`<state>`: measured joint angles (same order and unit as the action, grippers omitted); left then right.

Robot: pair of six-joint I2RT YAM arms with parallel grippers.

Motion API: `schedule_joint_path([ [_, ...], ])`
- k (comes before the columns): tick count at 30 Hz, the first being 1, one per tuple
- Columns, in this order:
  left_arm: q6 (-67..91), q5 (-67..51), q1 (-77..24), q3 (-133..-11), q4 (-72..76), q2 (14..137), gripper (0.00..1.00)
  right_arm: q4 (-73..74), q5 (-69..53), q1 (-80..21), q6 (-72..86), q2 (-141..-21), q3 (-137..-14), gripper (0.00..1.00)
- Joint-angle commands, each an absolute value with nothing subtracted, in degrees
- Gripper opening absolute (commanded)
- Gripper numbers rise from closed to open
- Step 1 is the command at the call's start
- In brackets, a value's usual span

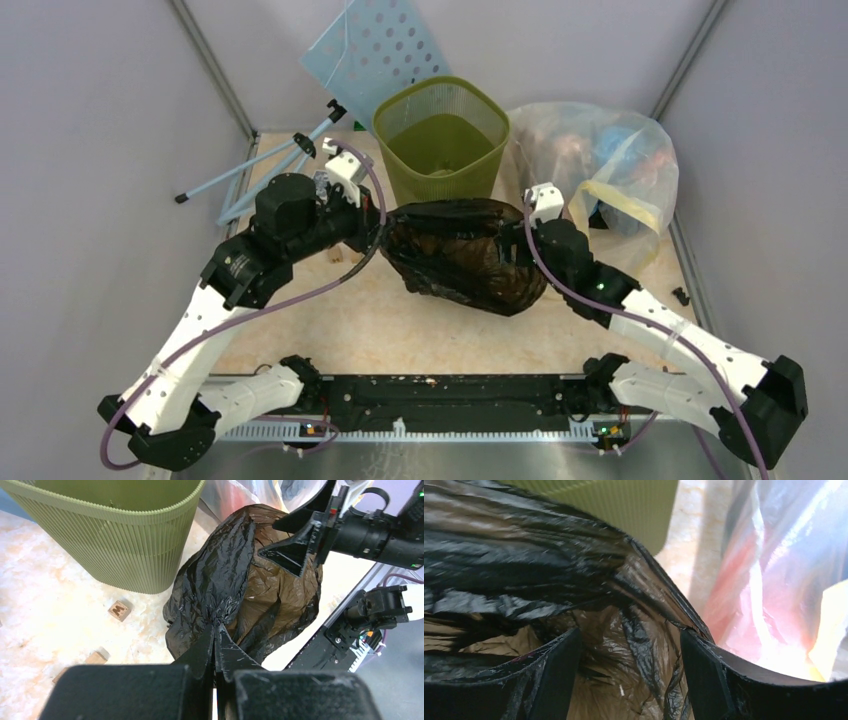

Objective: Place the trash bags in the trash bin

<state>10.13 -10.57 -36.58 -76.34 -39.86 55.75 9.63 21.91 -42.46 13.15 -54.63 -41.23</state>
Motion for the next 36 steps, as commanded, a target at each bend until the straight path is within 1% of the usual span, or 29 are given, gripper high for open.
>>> schedule_joint_path([
  [1,9.14,-6.48,-36.40,-80.96,-41.21,57.20,0.00,10.42,14.67,-41.96,12.70,-51.76,-46.30,0.71],
  [4,8.52,-3.52,-36.44,-83.12,-42.80,58.25,0.00,12.02,13.62,-41.96,12.92,-51.02,-47.61,0.71],
  [9,7.69,-2.82,-36.47,-85.70,-42.99,59.01,0.00,14.61,11.76,-42.01,13.04,-50.47,-49.38,0.76],
  [13,7.18,-3.12,-36.44,-87.38,-43.30,59.62,0.00,16.76,13.99,-41.95,14.12,-49.15,-49.85,0.77],
  [15,6.99,-3.97,-36.39,-87.90,-43.26,59.59,0.00,17.53,14.69,-42.00,14.17,-48.98,-49.55,0.80],
  [17,6.79,-4.98,-36.39,-88.02,-43.16,59.51,0.00,18.37,13.55,-41.97,13.67,-51.18,-49.57,0.82],
  [21,6.41,-5.25,-36.44,-87.17,-42.52,58.69,0.00,19.58,10.13,-41.98,14.70,-58.15,-49.22,0.83],
  [24,6.33,-5.27,-36.46,-86.97,-42.84,58.49,0.00,16.46,7.29,-42.01,16.42,-62.56,-47.43,0.82],
  [27,6.12,-4.70,-36.42,-86.51,-43.02,58.20,0.00,11.76,7.60,-41.90,17.60,-65.15,-44.96,0.79],
  [28,6.12,-4.52,-36.39,-86.49,-43.07,58.14,0.00,10.46,7.56,-41.92,17.98,-65.62,-44.50,0.75],
  [29,6.16,-4.19,-36.46,-86.50,-43.26,58.02,0.00,9.76,7.12,-41.92,18.21,-66.28,-44.47,0.66],
  [30,6.09,-3.96,-36.40,-86.49,-43.43,58.01,0.00,9.34,6.15,-41.92,18.39,-66.81,-44.75,0.51],
  [32,5.87,-2.66,-36.39,-86.70,-43.93,57.99,0.00,9.26,4.25,-41.92,18.48,-66.91,-45.84,0.15],
  [33,5.69,-1.84,-36.39,-86.97,-44.35,58.06,0.00,9.54,3.84,-41.92,18.53,-66.45,-46.47,0.00],
  [36,5.19,-0.51,-36.44,-88.15,-45.26,58.30,0.00,13.60,2.34,-41.92,17.93,-63.88,-51.29,0.00],
])
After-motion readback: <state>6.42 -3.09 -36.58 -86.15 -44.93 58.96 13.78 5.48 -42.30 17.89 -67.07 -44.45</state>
